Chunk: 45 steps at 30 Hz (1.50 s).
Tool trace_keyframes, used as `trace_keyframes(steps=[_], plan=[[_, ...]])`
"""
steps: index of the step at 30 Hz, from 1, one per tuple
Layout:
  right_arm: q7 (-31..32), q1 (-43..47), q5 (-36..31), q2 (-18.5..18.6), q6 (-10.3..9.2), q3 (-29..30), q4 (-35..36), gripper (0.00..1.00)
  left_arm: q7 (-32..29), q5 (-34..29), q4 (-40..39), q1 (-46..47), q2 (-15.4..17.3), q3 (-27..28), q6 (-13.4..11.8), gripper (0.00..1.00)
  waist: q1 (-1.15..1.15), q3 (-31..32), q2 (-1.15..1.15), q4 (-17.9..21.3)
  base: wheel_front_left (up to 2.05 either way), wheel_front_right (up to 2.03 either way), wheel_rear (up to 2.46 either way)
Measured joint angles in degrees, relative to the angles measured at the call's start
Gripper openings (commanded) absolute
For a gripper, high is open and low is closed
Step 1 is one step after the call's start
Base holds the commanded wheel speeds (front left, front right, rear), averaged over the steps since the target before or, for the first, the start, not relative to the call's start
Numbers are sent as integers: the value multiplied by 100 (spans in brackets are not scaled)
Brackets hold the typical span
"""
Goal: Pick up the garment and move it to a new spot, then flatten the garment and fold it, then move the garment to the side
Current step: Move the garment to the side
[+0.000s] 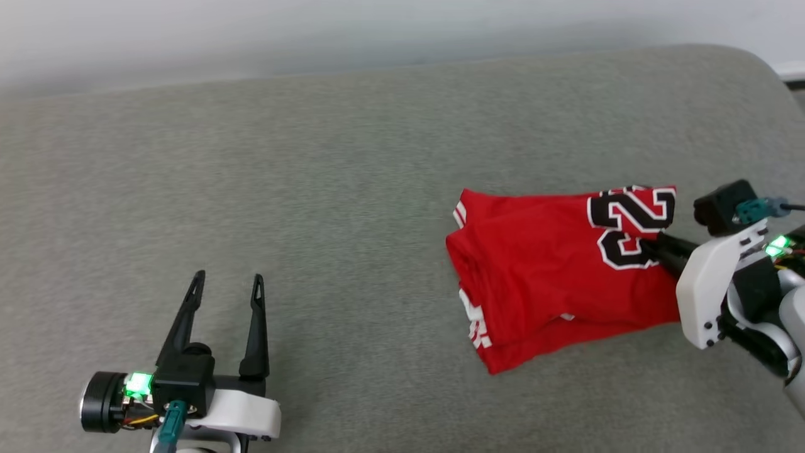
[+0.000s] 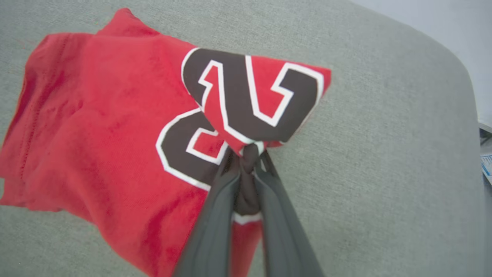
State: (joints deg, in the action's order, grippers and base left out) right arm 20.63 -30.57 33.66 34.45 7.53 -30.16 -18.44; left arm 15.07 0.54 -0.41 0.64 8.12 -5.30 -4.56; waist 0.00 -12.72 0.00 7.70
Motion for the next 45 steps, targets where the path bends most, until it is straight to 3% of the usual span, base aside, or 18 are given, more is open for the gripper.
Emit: trace_keyframes(steps=[5,13,26,32,36,37,38,45], plan=[[-177,-172,-37,9,0,171,-94,0,0,-38,-36,141,49,-5,9,100,0,-207,0,314,0,0,0],[-325,-682,-400,125,1,664,-445,0,0,-93,-252,343,185,-23,3,100,0,-675,0,368,0,0,0],[-247,-1501,-1072,875,1,2221,-1572,0,0,-142,-764,948,391,-25,-51,100,1,-1870,0,219,0,0,0],[-280,-1664,-1422,843,1,2842,-2112,0,0,-149,-934,1026,449,-29,-123,100,0,-2158,0,162,0,0,0],[-374,-1714,-1612,619,1,3099,-2315,0,0,-158,-970,1038,471,-75,-164,100,0,-2182,0,143,0,0,0],[-380,-1742,-1656,555,1,3169,-2369,38,0,-158,-964,1041,472,-92,-176,100,0,-2163,0,142,0,0,0],[-394,-1747,-1717,504,1,3217,-2405,100,0,-157,-955,1043,470,-104,-197,100,0,-2133,0,139,0,0,0],[-1013,-1540,-2183,400,0,3561,-2286,100,0,-82,-799,907,382,-172,-303,100,0,-1656,0,52,0,0,0]])
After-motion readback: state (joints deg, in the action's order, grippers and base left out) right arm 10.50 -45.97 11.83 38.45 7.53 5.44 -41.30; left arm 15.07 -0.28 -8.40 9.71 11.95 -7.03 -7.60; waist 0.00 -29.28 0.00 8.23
